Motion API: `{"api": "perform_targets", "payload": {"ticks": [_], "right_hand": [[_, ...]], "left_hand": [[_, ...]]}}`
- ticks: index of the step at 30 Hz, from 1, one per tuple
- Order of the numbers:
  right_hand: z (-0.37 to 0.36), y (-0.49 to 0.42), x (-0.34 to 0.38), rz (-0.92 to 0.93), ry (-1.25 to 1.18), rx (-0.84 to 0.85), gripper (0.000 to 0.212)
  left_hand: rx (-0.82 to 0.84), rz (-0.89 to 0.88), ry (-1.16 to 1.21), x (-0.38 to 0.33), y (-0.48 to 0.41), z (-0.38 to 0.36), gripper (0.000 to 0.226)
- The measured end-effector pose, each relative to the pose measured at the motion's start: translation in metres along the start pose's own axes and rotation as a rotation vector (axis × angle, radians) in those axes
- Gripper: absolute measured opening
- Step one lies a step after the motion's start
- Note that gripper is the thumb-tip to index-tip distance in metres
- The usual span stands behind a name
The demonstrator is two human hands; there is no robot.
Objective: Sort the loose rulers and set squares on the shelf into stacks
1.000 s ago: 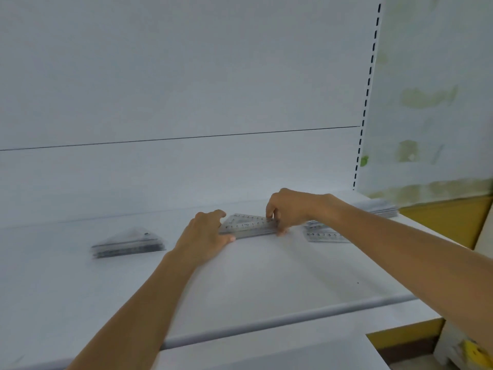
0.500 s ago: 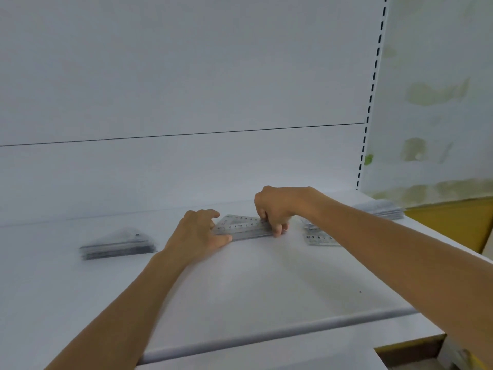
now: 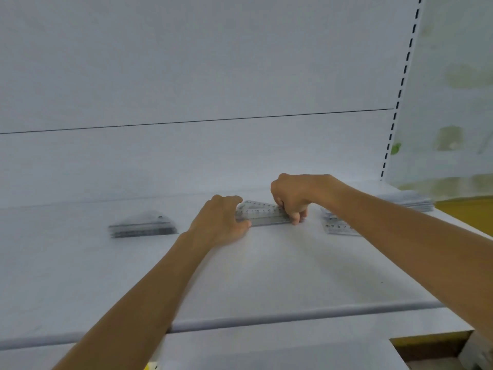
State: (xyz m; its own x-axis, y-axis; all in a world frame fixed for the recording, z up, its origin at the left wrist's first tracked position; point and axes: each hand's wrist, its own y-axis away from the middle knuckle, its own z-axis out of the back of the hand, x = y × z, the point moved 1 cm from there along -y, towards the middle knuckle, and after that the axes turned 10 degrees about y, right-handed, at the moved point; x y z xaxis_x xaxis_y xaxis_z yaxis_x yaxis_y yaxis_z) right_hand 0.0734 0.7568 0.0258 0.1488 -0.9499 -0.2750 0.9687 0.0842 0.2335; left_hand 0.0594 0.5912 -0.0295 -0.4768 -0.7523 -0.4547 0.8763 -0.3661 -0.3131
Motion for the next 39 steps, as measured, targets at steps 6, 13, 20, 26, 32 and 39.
{"api": "perform_targets", "payload": {"ticks": [6, 13, 20, 26, 32, 39], "right_hand": [[-0.003, -0.001, 0.002, 0.002, 0.045, 0.002, 0.033], [0.006, 0.002, 0.004, -0.016, 0.124, 0.032, 0.089], [0.023, -0.015, 0.032, 0.124, 0.005, 0.036, 0.111], [0.029, -0.030, 0.051, 0.148, 0.058, 0.123, 0.087], [0.032, -0.029, 0.054, 0.143, 0.108, 0.083, 0.083], [0.034, -0.030, 0.060, 0.167, 0.121, 0.067, 0.082]], "left_hand": [[0.026, -0.013, 0.004, 0.004, 0.005, -0.002, 0.042], [0.035, 0.095, 0.039, 0.013, 0.010, 0.008, 0.045], [0.049, 0.031, 0.022, 0.015, 0.008, 0.008, 0.023], [0.056, 0.047, 0.083, 0.019, 0.006, 0.006, 0.024], [0.069, 0.057, 0.096, 0.025, 0.000, 0.002, 0.027], [0.103, 0.067, 0.075, 0.031, -0.001, 0.010, 0.023]]}}
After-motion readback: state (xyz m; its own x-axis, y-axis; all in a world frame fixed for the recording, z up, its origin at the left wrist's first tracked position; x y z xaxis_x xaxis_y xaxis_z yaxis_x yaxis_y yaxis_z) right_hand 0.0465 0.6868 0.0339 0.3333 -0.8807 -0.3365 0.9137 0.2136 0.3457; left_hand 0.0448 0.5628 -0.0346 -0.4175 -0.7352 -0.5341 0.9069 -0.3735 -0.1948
